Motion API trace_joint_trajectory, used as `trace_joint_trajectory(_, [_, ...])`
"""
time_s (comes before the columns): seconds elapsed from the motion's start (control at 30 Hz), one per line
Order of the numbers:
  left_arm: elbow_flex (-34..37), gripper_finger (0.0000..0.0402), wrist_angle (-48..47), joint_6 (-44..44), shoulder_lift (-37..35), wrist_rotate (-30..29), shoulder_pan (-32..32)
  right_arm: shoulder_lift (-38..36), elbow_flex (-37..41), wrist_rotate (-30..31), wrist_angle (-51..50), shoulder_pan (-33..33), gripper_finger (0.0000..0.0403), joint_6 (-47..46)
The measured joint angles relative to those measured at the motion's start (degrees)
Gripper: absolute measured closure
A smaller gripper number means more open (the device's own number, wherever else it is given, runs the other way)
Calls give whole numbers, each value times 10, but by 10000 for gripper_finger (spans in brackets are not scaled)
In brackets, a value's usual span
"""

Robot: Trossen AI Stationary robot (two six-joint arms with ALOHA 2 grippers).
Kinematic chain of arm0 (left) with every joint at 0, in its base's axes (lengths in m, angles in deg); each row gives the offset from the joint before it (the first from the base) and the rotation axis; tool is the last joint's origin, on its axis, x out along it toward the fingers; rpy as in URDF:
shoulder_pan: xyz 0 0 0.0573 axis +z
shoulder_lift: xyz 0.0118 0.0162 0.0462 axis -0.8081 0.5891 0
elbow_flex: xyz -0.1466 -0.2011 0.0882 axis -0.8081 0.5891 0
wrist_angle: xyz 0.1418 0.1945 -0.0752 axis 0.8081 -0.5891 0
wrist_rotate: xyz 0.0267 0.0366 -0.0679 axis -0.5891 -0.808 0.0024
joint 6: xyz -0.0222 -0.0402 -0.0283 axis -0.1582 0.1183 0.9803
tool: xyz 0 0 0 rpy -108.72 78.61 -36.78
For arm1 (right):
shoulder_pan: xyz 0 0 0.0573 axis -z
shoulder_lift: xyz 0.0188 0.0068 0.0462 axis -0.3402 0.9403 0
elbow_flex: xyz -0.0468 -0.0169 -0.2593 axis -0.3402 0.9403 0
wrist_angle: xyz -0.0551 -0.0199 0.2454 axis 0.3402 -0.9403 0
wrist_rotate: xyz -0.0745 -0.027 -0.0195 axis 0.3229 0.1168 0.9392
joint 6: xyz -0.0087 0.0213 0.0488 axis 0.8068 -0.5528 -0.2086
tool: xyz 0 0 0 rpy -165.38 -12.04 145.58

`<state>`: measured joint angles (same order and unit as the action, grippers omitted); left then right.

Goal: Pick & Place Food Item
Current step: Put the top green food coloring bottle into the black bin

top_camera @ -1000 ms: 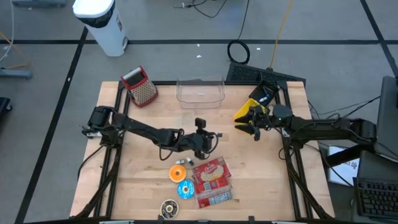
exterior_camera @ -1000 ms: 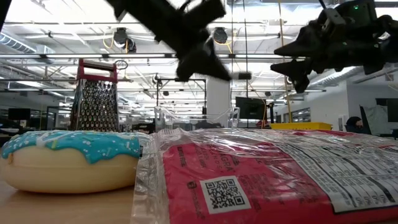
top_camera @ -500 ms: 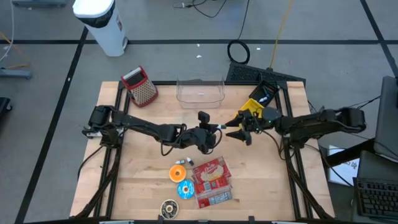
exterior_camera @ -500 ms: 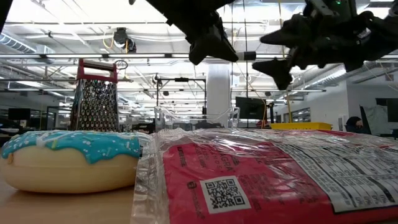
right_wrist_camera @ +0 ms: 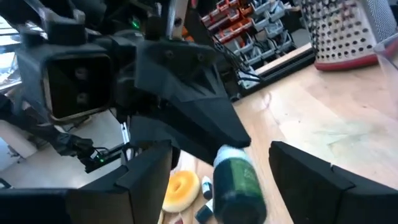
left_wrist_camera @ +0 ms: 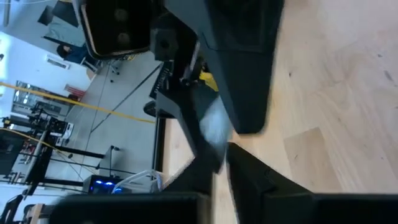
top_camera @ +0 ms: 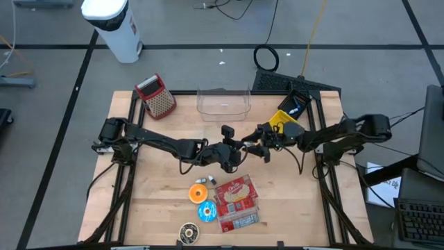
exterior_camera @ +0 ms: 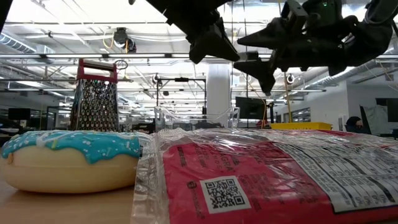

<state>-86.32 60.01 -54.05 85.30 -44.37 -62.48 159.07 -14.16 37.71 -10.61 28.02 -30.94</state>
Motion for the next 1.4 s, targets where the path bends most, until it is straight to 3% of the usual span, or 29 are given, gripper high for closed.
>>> trace_joint_trajectory(0.3, [0, 400, -11, 3, 0, 4, 0, 13, -5, -1, 4, 0, 203, 0])
trace_joint_trajectory(0.43, [0, 386, -12, 19, 0, 5, 0, 13, -5, -6, 6, 0, 225, 18])
trace_joint_trajectory(0.63, [0, 378, -4, 70, 0, 20, -3, -20, -4, -101, -33, -10, 233, 99])
trace_joint_trajectory(0.73, [0, 377, -5, 92, 0, 54, -3, -79, -4, -83, -135, -42, 234, 150])
trace_joint_trajectory(0.83, [1, 376, -16, 100, 1, 80, 3, -154, -23, -59, -310, -94, 234, 198])
trace_joint_trajectory(0.97, [1, 376, -27, 121, 0, 117, 2, -231, -91, 107, -599, -198, 234, 223])
trace_joint_trajectory(1.07, [1, 376, -24, 135, 0, 149, 4, -249, -153, 227, -797, -275, 234, 138])
trace_joint_trajectory(1.13, [1, 376, -15, 135, 0, 164, 5, -248, -184, 268, -920, -315, 234, 39])
trace_joint_trajectory(1.27, [1, 376, -22, 146, 0, 176, 7, -233, -211, 245, -1098, -374, 234, -212])
trace_joint_trajectory(1.4, [1, 376, -26, 161, 0, 176, 17, -221, -197, 151, -1233, -405, 234, -400])
